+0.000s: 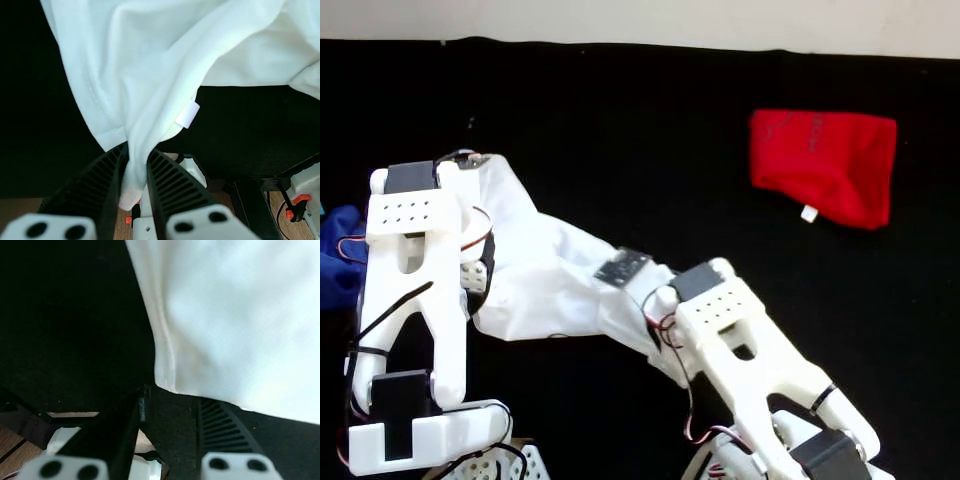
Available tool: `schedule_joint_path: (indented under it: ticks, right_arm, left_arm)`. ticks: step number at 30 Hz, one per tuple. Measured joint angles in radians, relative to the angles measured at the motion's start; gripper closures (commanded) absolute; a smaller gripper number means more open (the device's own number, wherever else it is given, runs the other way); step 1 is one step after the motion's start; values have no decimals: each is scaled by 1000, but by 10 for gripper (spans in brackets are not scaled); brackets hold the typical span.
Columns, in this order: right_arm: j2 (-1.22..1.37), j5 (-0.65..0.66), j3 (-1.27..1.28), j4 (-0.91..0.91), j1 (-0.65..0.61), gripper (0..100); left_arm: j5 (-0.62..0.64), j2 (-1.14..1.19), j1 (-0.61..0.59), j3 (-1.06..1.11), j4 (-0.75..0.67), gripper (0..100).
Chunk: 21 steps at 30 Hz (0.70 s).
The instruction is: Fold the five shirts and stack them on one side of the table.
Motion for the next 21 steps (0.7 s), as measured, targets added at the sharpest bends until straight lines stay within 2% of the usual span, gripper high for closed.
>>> schedule_joint_path:
  ticks: [6,12,21]
  right_arm:
    - [12,0,-18,-20,-98,841]
    - [14,0,69,-161,-84,800]
    - [117,0,143,-388,-21,833]
  left_arm:
    - [0,0,0,0,0,992]
    - [0,0,0,0,0,992]
    - [0,0,0,0,0,992]
